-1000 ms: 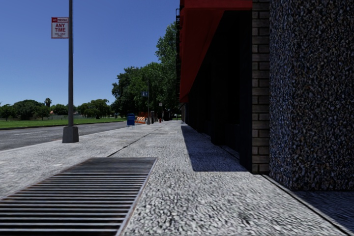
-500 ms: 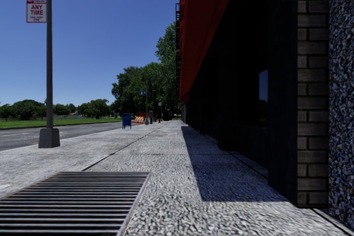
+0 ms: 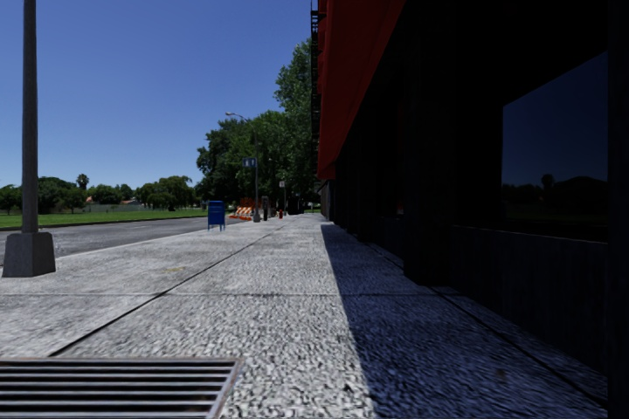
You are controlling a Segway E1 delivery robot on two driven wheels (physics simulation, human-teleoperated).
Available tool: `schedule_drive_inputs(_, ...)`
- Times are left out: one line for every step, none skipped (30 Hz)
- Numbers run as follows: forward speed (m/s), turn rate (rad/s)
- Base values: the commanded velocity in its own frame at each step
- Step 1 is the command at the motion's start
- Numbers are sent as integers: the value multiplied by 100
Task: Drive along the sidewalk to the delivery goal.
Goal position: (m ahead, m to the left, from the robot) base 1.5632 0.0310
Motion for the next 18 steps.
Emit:
schedule_drive_inputs(200,0)
schedule_drive_inputs(200,0)
schedule_drive_inputs(200,0)
schedule_drive_inputs(200,0)
schedule_drive_inputs(200,0)
schedule_drive_inputs(199,0)
schedule_drive_inputs(199,0)
schedule_drive_inputs(179,0)
schedule_drive_inputs(144,0)
schedule_drive_inputs(101,0)
schedule_drive_inputs(76,0)
schedule_drive_inputs(69,0)
schedule_drive_inputs(69,0)
schedule_drive_inputs(68,0)
schedule_drive_inputs(67,0)
schedule_drive_inputs(67,0)
schedule_drive_inputs(67,0)
schedule_drive_inputs(67,0)
